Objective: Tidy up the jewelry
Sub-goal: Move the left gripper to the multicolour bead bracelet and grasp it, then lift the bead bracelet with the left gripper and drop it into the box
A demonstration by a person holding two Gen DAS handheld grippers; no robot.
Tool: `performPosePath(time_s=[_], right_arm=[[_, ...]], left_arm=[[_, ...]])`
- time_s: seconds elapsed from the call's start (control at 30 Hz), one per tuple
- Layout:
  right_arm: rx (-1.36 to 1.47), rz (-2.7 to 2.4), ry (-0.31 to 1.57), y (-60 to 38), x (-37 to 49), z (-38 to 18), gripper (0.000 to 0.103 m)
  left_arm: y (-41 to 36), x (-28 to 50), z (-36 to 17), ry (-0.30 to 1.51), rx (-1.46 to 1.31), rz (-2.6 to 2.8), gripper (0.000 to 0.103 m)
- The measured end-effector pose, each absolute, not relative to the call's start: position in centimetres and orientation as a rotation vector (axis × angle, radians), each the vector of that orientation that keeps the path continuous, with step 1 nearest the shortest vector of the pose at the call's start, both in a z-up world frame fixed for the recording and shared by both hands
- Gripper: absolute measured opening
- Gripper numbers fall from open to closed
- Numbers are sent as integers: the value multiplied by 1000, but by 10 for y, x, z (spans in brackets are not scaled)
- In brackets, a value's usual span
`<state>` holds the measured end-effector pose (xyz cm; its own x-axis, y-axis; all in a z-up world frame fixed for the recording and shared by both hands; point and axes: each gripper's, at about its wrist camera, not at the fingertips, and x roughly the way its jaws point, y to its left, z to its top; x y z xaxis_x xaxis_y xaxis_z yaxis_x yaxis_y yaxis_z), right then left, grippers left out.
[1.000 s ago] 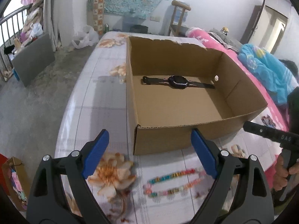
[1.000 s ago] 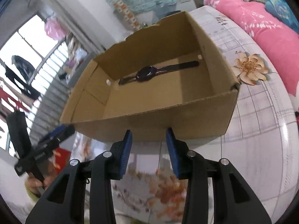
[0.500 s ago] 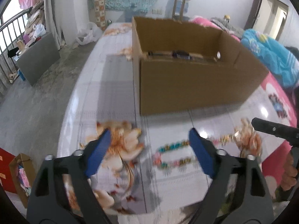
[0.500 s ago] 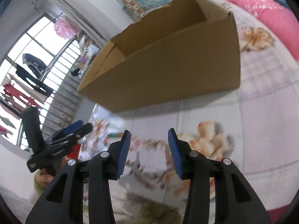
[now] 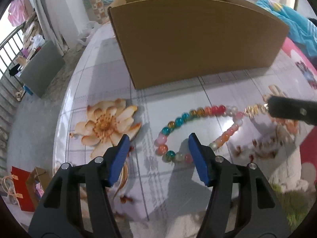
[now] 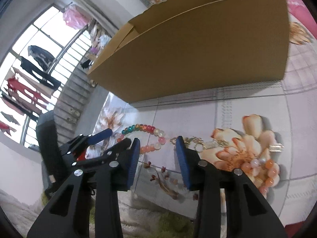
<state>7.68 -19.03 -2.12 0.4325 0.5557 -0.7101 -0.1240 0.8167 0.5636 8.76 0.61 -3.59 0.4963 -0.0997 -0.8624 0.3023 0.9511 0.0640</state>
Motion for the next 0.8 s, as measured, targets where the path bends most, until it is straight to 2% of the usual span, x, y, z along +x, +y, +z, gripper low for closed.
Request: performPosePath(time_s=[0.1,0.17,0.37,0.4,0.43,0.47,0.5,0.8], right_arm=[[392,469,1052,-173,85,-24,30],[316,478,1050,-158,91,-24,27],[59,470,1064,-120,106,-28,24],[12,463,1052,-115,107,-28,21],[-20,464,1048,-111,107,-27,16],[-52,464,1045,-108,108,-27,13],[-72,461,1043,-106,107,-28,11],[81,467,1010,-130,100,-12,10]], left_arm=[[11,87,-36,1032,204,-263,58],[13,90,-36,1036,185,-287,47],[9,94,-35,1032,187,-338,28],[7,94,-36,1029,191,-343,27],[6,95,-36,1027,194,-348,21],[4,96,-36,1022,200,-350,11],[1,96,-37,1019,205,-349,9],[-2,90,-15,993,113,-407,9]])
